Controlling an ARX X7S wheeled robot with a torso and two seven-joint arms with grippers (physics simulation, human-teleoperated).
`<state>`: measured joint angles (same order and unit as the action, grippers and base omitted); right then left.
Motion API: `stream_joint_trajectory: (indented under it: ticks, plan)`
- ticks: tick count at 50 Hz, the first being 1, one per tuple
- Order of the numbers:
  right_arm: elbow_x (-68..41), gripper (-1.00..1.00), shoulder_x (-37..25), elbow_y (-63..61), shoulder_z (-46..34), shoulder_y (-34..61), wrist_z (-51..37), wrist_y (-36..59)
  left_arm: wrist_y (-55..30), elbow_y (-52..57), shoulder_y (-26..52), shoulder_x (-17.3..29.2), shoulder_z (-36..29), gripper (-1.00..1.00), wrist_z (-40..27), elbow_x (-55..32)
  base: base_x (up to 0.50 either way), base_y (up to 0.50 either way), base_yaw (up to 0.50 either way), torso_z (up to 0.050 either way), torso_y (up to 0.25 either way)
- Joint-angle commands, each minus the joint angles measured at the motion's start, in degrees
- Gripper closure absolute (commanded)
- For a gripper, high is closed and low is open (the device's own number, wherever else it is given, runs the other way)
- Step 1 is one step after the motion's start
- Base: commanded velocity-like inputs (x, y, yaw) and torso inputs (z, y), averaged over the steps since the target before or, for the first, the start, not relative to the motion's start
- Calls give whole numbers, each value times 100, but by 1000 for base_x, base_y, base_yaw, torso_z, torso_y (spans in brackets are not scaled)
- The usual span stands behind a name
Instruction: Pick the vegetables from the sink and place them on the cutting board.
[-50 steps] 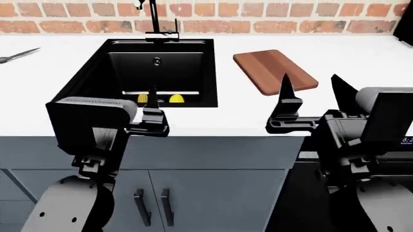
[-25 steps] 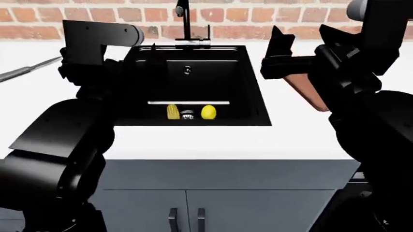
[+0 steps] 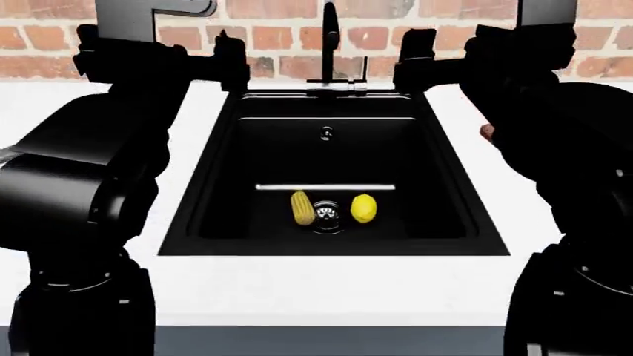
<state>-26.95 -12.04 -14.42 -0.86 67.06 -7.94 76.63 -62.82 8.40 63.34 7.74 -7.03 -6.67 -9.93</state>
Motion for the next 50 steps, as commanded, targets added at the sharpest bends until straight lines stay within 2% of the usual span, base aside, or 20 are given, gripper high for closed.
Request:
stream_joint_trajectory:
  ticks: [1, 41, 50]
  plan:
    - [73, -100, -126, 660, -128, 271, 157, -344, 149, -479, 357, 10, -182, -100, -43, 62, 500, 0, 0, 0, 0]
    - [-158, -100, -351, 641, -134, 336, 288, -251, 192, -593, 399, 125, -184, -100, -148, -67, 500, -30, 0, 0, 1]
    - [-241, -100, -696, 611, -579, 383, 588, -50, 51, -425, 271, 266, -48, -100, 266, -446, 500, -3, 0, 0, 0]
